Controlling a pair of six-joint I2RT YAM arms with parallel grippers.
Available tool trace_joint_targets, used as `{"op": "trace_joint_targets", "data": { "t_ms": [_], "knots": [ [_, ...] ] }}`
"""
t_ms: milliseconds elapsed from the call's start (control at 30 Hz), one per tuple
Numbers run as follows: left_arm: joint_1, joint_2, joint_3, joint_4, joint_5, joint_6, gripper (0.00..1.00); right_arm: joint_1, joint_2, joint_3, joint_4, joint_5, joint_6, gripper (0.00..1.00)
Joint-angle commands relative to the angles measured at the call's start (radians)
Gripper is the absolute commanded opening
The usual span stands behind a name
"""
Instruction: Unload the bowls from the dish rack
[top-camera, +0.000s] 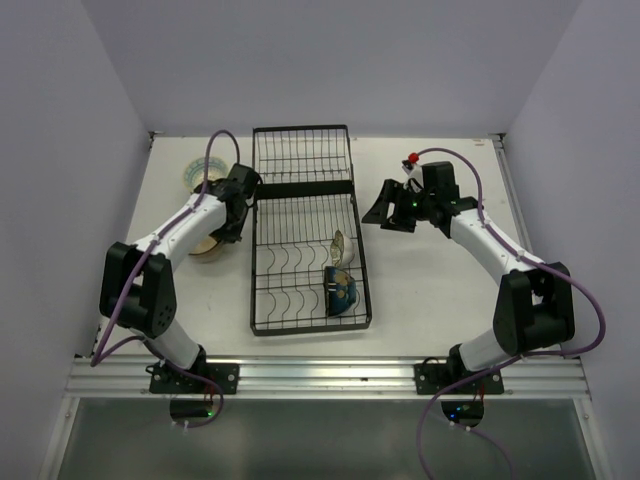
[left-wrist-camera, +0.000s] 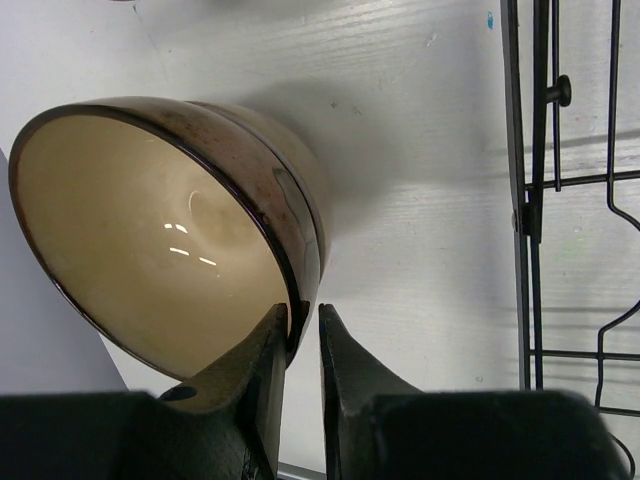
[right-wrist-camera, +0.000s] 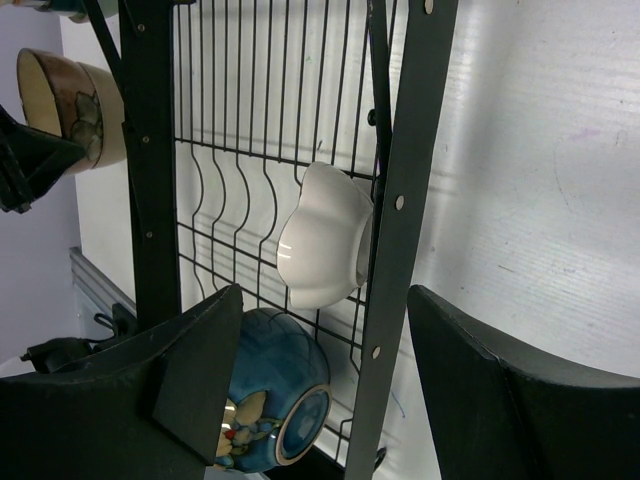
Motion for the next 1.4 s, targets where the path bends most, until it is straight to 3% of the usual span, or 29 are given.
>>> {"op": "trace_joint_targets", "data": {
  "t_ms": [0,167,400,500,533,733,800,833,1033,1267,1367],
  "knots": [
    [-0.018,-0.001,-0.011,0.018,-0.004,-0.024,0.21,-0.007,-0.011,-0.006,0.015,0.002,0.000,0.71],
    [-0.024,-0.008,-0.008,0.012,-0.005,-0.032,0.25,-0.006,-0.013,-0.006,0.014,0.004,0.000,0.71],
    [-0.041,-0.060,0.039,-0.008,-0.016,-0.053,0.39,-0.007,-0.006,-0.007,0.015,0.004,0.000,0.71],
    [-0.041,-0.100,0.084,-0.010,0.009,-0.066,0.44,-0.006,-0.006,-0.007,0.015,0.005,0.000,0.71],
    [-0.041,-0.119,0.093,-0.010,0.022,-0.069,0.51,-0.006,-0.008,-0.006,0.014,0.005,0.000,0.71],
    [-0.041,-0.228,0.141,0.036,0.165,-0.096,0.58,-0.006,-0.005,-0.006,0.012,0.008,-0.002,0.71],
    [-0.041,-0.273,0.121,0.091,0.266,-0.110,0.58,-0.006,-0.006,-0.001,0.008,0.014,-0.006,0.71],
    [-0.041,-0.328,0.098,0.123,0.389,-0.119,0.59,-0.006,-0.005,-0.001,0.006,0.017,-0.006,0.71],
    [-0.048,-0.498,-0.225,0.453,0.873,-0.354,0.61,-0.006,0.000,0.011,-0.012,0.037,-0.023,0.71],
    [-0.188,-0.615,-0.598,1.040,1.076,-0.670,0.61,-0.006,0.018,0.027,-0.026,0.022,-0.020,0.71],
    [-0.235,-0.637,-0.663,1.107,1.057,-0.716,0.62,-0.006,0.035,0.042,-0.044,0.008,-0.016,0.71]
  ]
}}
